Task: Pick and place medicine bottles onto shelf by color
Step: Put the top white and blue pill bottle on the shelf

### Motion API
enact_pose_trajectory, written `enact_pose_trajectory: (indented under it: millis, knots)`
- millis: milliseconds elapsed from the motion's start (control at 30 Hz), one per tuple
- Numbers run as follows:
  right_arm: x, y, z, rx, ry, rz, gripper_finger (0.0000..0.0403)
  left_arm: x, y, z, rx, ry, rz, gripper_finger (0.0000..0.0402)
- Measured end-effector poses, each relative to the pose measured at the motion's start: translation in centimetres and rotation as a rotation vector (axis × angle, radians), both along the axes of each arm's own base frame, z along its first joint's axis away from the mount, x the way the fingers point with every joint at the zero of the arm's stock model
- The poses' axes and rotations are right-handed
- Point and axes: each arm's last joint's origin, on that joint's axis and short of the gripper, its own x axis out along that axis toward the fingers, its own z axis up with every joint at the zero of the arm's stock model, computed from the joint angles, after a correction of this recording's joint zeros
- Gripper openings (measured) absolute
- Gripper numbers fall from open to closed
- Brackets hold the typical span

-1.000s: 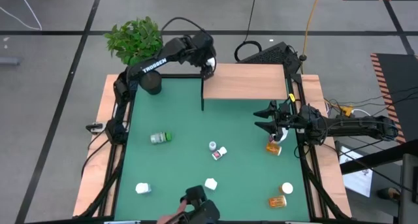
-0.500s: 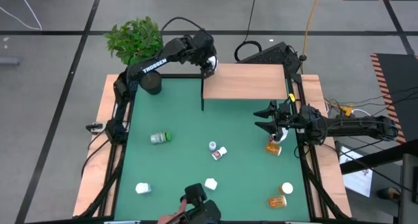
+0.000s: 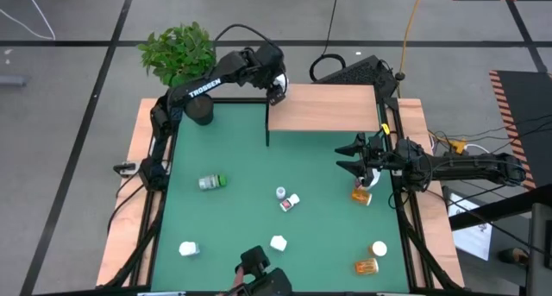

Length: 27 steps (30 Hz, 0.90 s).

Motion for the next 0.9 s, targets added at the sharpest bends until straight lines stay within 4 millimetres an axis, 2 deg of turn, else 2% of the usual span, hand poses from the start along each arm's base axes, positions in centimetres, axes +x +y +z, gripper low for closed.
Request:
enact_pose_trajectory:
  millis: [433,667,900]
  knots:
    - [0.0,0.0,0.0,0.001,0.000,0.002,0.0235,0.3,0.1,0.2,-0.032,-0.082,0.101,0.0292]
    - [0.0,0.0,0.0,0.012,0.000,0.003,0.0235,0.7,0.0,0.5,0.034,-0.117,0.231,0.0292]
    - [0.0,0.0,0.0,0.017,-0.001,0.004,0.0235,1.0,-0.6,0.6,0.058,-0.117,0.265,0.0292]
